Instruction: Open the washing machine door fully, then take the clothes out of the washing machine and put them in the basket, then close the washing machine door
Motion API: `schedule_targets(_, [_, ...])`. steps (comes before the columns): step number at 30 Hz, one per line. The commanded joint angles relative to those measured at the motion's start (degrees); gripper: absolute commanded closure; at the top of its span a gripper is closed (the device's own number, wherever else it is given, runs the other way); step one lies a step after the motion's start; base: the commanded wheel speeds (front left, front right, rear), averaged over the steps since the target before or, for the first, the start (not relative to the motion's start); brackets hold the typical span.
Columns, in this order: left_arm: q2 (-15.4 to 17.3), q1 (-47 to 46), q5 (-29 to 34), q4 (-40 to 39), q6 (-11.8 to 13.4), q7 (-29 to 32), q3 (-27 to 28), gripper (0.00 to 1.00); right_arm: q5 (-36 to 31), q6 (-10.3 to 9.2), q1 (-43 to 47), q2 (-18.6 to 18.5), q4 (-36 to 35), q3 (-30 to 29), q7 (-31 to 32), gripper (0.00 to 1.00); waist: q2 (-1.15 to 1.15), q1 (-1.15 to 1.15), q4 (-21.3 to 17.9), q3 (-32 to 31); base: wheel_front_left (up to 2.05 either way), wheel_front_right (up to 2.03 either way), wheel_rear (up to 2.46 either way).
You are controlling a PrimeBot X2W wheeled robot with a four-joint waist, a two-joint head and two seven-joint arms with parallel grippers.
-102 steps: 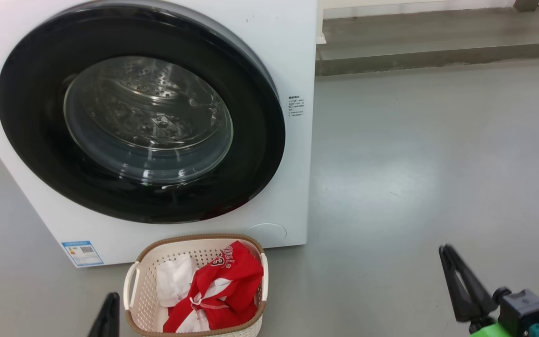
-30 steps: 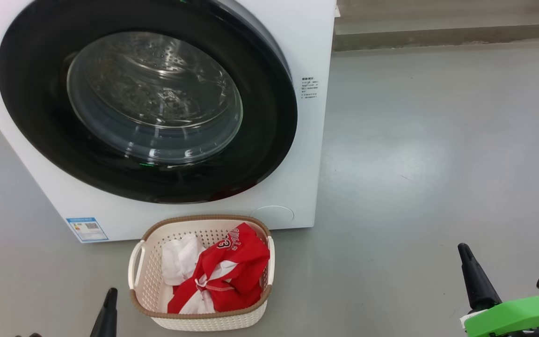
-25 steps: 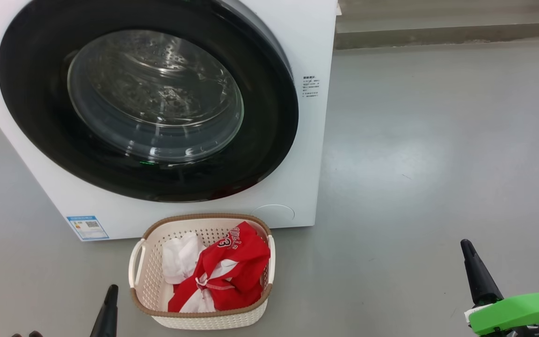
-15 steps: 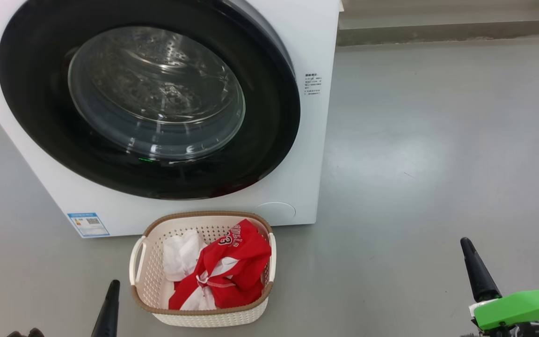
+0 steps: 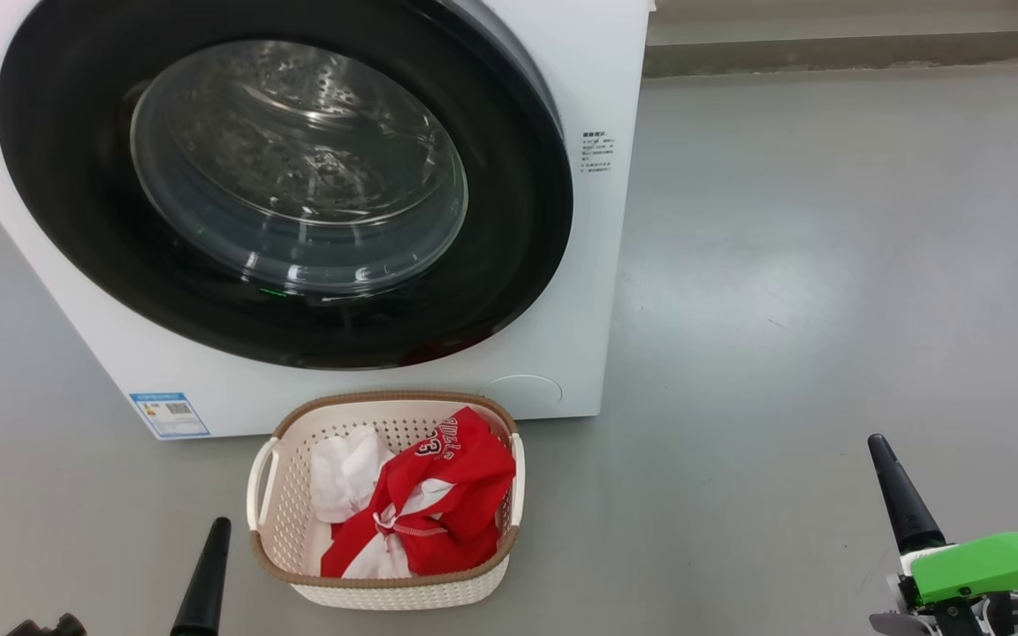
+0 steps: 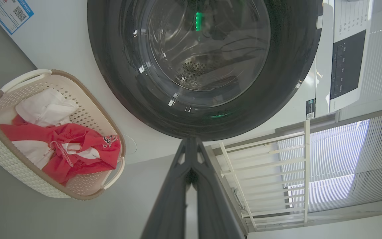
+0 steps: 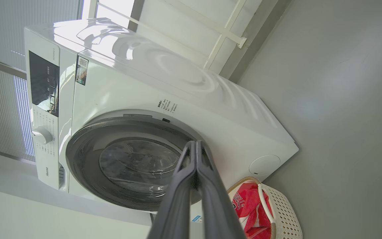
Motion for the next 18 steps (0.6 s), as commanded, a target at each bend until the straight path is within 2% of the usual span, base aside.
schedule_targets(1, [0.6, -3.1, -2.2, -0.9, -0.6, 0.6, 1.8, 1.00, 2.6, -0.03, -3.2, -0.4, -1.3, 0.2, 0.5, 1.00, 0.00, 0.00, 0.1, 0.1, 0.00, 0.00, 0.00])
schedule_targets(18, [0.2, -4.9, -11.9, -0.2, -0.8, 3.2, 2.4, 1.00, 13.3, -0.04, -5.0, -0.3, -0.3, -0.5, 3.2, 1.00, 0.00, 0.00, 0.5, 0.9, 0.00, 0.00, 0.00])
